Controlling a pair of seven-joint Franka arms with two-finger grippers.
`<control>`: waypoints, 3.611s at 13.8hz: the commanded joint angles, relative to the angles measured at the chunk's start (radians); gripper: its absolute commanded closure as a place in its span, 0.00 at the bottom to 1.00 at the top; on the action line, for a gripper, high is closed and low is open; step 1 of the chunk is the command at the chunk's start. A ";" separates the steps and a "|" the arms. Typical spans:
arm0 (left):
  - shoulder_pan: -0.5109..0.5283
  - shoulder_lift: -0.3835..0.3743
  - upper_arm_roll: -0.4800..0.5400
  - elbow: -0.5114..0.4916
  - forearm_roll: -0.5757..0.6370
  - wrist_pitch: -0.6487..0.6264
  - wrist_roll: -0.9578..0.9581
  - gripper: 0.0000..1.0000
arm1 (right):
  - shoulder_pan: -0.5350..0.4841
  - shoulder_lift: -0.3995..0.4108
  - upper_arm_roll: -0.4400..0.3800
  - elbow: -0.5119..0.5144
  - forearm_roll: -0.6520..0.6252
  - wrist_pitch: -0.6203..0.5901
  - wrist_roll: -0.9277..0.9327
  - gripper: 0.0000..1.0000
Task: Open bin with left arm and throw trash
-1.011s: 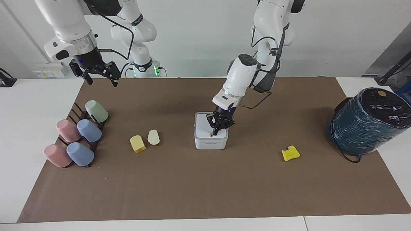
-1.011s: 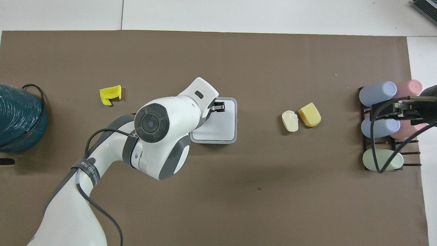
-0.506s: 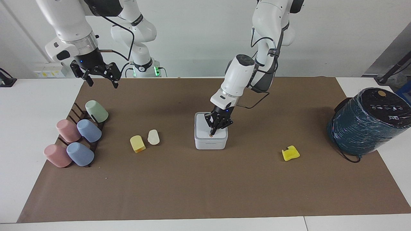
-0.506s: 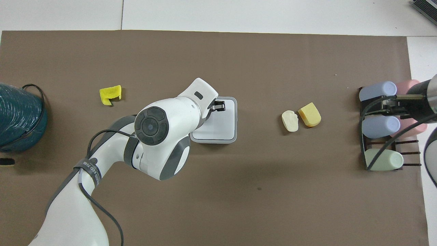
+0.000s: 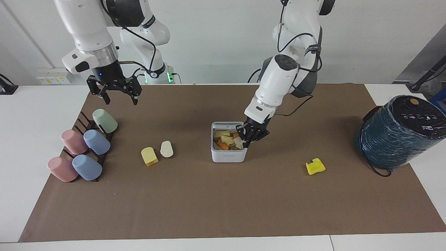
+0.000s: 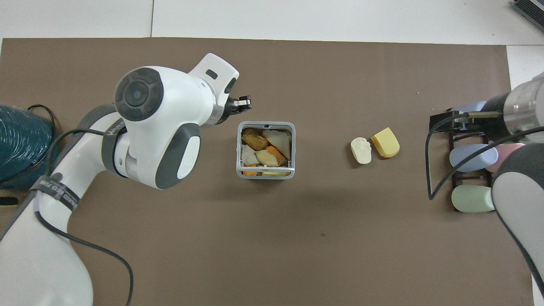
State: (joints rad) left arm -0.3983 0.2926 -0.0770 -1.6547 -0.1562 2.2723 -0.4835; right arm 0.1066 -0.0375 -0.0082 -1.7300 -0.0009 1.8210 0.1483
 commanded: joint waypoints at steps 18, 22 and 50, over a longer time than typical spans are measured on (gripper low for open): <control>0.349 0.085 0.002 -0.134 0.196 0.130 0.279 0.00 | -0.033 0.311 0.002 -0.399 0.033 0.782 -0.478 1.00; 0.369 0.114 0.002 -0.181 0.196 0.220 0.315 0.00 | -0.024 0.263 0.004 -0.237 0.036 0.487 -0.344 1.00; 0.189 0.112 -0.010 0.001 0.182 0.024 0.102 1.00 | 0.210 0.297 0.188 -0.020 0.271 0.479 0.396 0.00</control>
State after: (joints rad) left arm -0.1421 0.4171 -0.1006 -1.6774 0.0187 2.3334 -0.2797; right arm 0.3369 0.3128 0.1848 -1.7335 0.2908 2.3236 0.5439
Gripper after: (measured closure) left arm 0.934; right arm 0.009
